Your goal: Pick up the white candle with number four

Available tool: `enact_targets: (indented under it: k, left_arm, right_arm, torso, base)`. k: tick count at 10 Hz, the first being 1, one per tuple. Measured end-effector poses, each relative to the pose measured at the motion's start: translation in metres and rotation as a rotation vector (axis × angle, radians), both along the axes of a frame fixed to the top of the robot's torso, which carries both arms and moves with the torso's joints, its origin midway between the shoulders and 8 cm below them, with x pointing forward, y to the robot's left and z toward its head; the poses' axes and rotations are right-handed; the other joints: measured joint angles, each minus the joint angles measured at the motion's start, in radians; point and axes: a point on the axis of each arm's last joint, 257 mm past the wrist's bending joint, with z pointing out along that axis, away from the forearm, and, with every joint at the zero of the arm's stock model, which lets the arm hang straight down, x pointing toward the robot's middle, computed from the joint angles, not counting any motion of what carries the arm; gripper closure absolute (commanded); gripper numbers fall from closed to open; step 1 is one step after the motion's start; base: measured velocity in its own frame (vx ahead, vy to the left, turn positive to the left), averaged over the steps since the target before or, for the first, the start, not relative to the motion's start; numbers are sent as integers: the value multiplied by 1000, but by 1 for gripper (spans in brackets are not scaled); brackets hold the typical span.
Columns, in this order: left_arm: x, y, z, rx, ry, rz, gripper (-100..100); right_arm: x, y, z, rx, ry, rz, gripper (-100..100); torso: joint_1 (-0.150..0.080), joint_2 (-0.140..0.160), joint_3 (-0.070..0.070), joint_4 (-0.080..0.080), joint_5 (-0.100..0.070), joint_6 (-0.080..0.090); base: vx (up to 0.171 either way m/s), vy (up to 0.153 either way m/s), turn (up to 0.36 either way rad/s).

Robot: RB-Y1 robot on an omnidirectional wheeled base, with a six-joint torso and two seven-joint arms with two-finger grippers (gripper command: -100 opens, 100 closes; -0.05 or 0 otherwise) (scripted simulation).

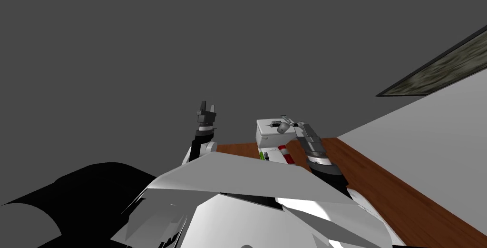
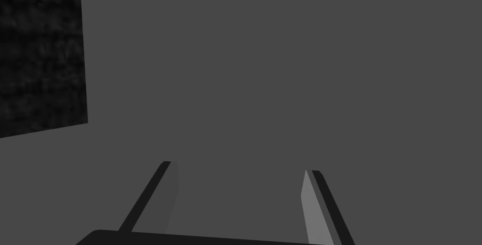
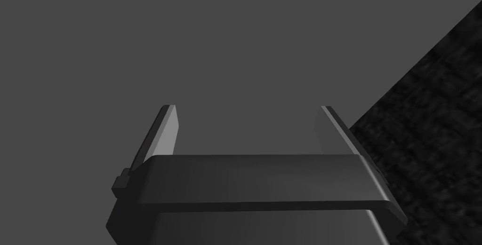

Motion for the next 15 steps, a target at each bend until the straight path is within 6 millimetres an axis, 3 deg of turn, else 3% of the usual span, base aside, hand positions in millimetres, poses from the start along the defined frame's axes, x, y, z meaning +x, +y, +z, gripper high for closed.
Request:
enact_targets:
  k: [15]
  left_arm:
    - [0, 0, 0, 0, 0, 0, 0]
  right_arm:
    - [-32, -8, -74, -365, 260, 215, -100]
  torso:
    - [1, 0, 0, 0, 0, 0]
  base:
    - [22, -3, 18]
